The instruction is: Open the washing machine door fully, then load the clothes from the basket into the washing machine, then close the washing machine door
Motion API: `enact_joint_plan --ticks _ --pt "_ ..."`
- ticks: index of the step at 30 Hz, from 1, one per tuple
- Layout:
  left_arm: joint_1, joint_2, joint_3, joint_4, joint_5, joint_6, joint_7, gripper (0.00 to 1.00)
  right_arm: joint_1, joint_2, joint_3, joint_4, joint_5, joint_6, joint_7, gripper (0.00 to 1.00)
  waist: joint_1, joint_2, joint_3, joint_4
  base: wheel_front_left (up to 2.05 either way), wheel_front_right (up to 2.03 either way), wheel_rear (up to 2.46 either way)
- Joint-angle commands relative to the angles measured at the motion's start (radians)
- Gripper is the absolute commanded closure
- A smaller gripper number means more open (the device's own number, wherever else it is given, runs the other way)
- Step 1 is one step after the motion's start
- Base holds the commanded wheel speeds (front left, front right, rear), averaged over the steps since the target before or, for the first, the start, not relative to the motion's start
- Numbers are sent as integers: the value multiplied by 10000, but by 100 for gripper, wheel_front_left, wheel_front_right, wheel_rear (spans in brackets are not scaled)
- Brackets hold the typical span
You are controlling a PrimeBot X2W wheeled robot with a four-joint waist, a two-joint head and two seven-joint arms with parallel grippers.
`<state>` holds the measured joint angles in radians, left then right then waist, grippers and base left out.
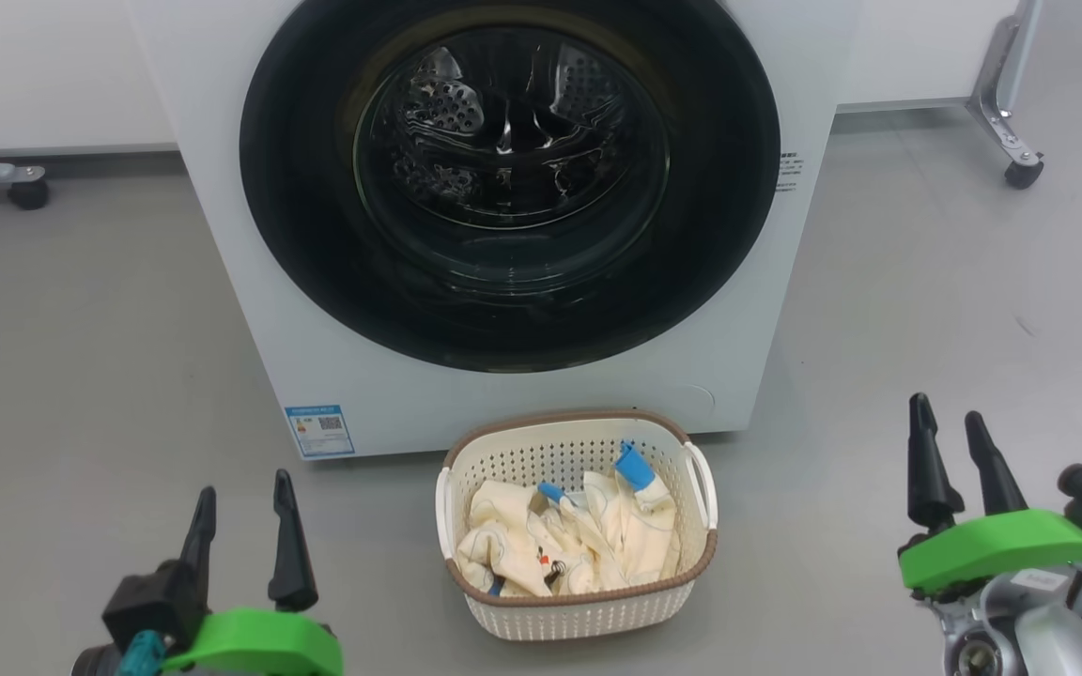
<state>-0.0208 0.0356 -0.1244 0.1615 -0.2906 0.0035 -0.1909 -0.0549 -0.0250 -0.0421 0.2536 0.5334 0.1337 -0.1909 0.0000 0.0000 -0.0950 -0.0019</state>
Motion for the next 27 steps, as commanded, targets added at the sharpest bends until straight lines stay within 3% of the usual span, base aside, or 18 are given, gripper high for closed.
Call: enact_joint_plan --ticks 1,8,20,27 --pt "-565 167 162 -334 485 117 -161 0 -747 -215 272 -238 -334 -26 -159 0 0 0 -10 -9 0 0 0" --pt "-544 188 -84 -86 1295 320 -338 0 -820 -227 355 -54 -1123 -27 -336 0 0 0 -47 -56 0 0 0" --pt "-717 182 -316 752 2360 248 -691 0 -861 -251 469 259 -2658 -30 -690 0 0 0 -103 -91 0 0 0" --pt "-712 160 -242 1058 2129 191 -709 0 -928 -252 538 933 -2656 -30 -709 0 0 0 -67 -93 0 0 0"
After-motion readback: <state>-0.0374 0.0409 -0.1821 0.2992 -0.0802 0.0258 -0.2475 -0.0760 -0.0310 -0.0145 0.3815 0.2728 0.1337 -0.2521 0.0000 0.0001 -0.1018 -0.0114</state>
